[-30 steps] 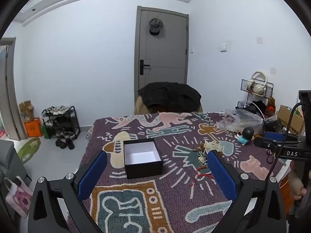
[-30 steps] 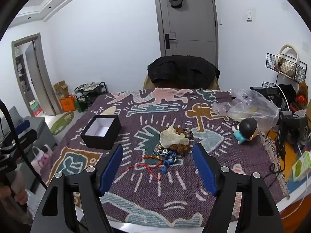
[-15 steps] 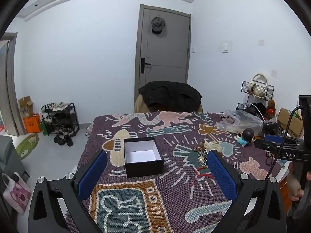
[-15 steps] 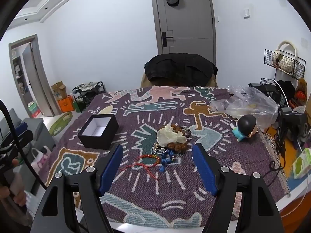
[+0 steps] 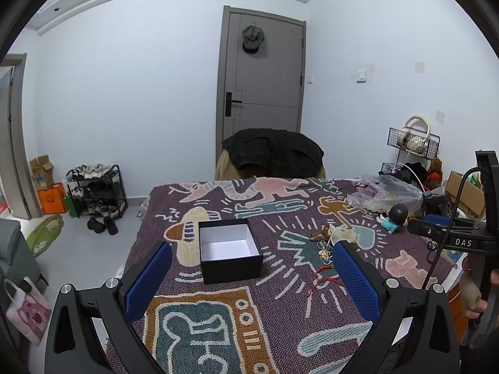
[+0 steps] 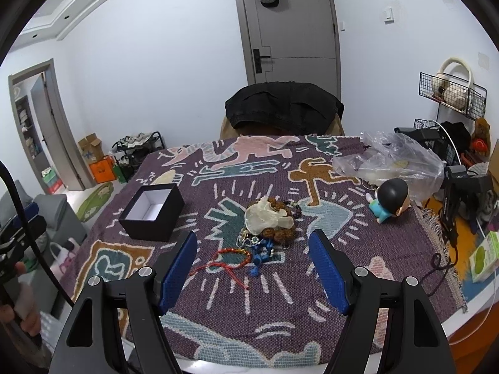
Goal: Organize jewelry
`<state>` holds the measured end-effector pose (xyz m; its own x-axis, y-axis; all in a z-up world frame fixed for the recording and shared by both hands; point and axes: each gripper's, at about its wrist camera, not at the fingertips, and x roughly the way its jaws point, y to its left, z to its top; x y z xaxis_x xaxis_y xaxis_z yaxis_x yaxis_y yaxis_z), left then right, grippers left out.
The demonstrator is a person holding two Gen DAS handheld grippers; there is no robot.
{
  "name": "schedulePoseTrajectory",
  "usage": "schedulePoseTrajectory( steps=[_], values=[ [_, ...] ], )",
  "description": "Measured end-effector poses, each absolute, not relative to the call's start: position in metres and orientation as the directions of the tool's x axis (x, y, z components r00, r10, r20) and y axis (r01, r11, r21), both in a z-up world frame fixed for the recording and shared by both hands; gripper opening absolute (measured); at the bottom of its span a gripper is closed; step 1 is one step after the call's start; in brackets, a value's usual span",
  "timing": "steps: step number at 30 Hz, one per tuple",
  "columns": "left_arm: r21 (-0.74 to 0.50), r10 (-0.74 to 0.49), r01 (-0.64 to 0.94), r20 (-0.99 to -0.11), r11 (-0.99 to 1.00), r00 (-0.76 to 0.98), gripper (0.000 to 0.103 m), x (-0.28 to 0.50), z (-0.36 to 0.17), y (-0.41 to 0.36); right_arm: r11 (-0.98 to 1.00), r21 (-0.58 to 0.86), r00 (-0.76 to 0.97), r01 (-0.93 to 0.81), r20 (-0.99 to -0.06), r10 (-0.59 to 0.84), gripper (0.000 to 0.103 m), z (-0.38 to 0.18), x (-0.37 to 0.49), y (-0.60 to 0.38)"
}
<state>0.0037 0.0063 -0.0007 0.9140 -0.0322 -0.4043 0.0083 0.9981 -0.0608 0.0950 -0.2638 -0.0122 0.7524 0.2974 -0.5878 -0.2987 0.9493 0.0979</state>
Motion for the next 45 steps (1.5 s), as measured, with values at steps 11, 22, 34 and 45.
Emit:
schedulePoseTrajectory(
  steps=[11,22,34,45],
  values=[
    [-0.071,-0.016,-0.014,-0.4,0.997,0.916,0.103,0.004,0.001,0.007,0.946,0.116,0.745,-0.302,-0.591,0.31,0.073,-0.013,0.096,-0.263],
    [-0.061,-0.026,0.001,-0.409,0.998,0.912,0.103,0.007,0.001,0.0,0.951,0.122,0.756,-0.282,-0.582,0.299,0.073,-0.01,0.097,-0.275],
    [-0.059,-0.024,-0.001,-0.413,0.998,0.91,0.103,0.012,0.0,0.001,0.952,0.113,0.765,-0.284,-0.572,0.296,0.073,-0.01,0.098,-0.277],
    [-0.062,-0.032,0.005,-0.429,0.998,0.903,0.103,0.018,-0.005,0.0,0.957,0.094,0.772,-0.273,-0.572,0.276,0.073,-0.013,0.098,-0.278]
  ],
)
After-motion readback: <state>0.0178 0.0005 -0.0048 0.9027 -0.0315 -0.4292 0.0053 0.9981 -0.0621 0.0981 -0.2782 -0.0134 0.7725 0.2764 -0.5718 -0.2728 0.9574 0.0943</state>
